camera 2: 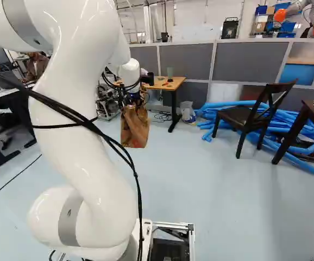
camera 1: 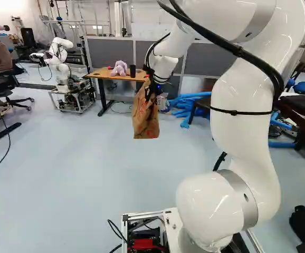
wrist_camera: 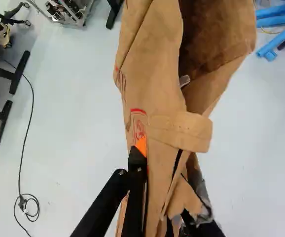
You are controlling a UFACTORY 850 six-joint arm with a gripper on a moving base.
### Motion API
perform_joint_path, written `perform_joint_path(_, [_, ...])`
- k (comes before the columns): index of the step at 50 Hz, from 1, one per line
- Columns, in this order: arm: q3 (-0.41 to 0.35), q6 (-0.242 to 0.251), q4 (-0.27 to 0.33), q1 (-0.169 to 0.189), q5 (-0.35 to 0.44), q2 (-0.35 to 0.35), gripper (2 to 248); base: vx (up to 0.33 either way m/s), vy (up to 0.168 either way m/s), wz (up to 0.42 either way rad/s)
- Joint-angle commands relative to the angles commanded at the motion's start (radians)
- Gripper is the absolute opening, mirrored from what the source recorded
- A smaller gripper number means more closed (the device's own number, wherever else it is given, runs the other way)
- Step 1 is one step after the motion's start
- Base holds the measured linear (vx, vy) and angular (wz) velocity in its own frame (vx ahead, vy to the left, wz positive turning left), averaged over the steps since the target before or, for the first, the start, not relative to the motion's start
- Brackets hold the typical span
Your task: Pick up the bag on the ground and place it on the table
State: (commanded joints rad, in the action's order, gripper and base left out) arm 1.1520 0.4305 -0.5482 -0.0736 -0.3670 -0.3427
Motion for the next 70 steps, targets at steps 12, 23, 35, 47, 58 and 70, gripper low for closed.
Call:
perform_joint_path(12, [0.013,0.000,0.051,0.001,-0.040,0.017,21,0.000,0.000,0.000])
perform_joint_path(23, [0.025,0.000,0.099,0.002,-0.076,0.032,21,0.000,0.000,0.000])
perform_joint_path(35, [0.040,0.000,0.152,0.002,-0.118,0.048,21,0.000,0.000,0.000])
perform_joint_path(47, [0.053,0.000,0.203,0.003,-0.161,0.066,21,0.000,0.000,0.000])
perform_joint_path(58, [0.060,0.000,0.242,0.004,-0.200,0.086,21,0.000,0.000,0.000])
perform_joint_path(70, [0.063,0.000,0.262,0.004,-0.225,0.113,21,0.000,0.000,0.000])
